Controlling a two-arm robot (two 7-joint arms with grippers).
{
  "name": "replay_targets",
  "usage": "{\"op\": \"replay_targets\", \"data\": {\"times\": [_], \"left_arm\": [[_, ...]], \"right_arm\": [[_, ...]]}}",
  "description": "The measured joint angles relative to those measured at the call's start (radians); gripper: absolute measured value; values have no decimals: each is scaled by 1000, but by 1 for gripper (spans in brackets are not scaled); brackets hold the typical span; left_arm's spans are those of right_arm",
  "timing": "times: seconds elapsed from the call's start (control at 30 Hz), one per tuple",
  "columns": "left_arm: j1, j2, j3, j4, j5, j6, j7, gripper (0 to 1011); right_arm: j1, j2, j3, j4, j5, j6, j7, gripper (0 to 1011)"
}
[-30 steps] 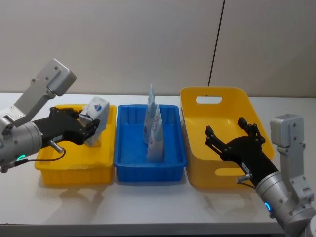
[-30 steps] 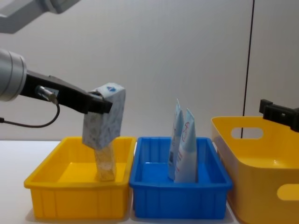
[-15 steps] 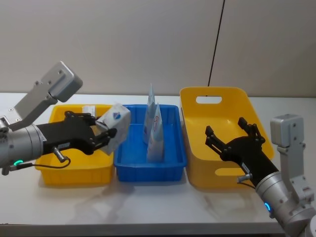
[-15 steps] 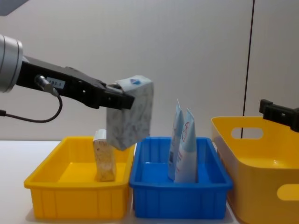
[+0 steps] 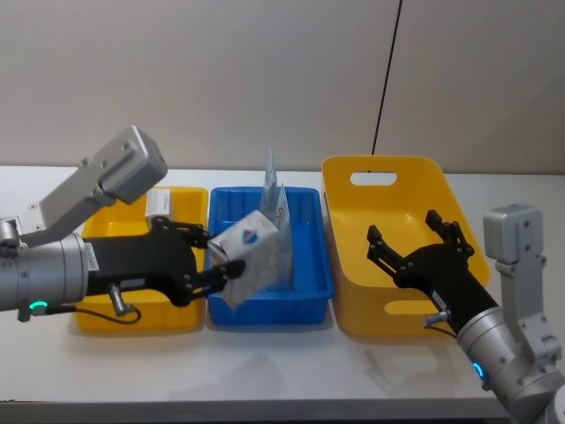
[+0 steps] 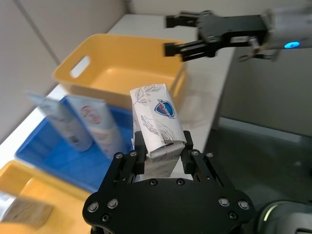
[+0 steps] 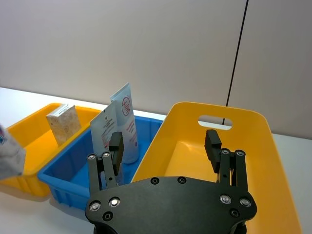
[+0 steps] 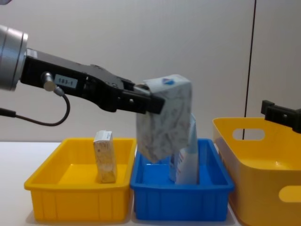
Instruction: Bimanual collaborative sorting of washing and personal care products
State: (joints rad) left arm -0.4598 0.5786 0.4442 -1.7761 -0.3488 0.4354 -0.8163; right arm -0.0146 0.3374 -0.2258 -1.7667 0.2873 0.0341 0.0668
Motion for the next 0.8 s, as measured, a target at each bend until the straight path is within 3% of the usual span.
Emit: {"op": "replay_targets", "data": {"times": [0.6, 0.8], "left_arm": [[-68, 6, 103, 49, -50, -95, -221, 383], [-88, 2, 132, 67, -54, -111, -263, 382]], "right_arm": [[0, 0, 0, 0, 0, 0, 0, 1002], [0, 0, 0, 0, 0, 0, 0, 1002]]}}
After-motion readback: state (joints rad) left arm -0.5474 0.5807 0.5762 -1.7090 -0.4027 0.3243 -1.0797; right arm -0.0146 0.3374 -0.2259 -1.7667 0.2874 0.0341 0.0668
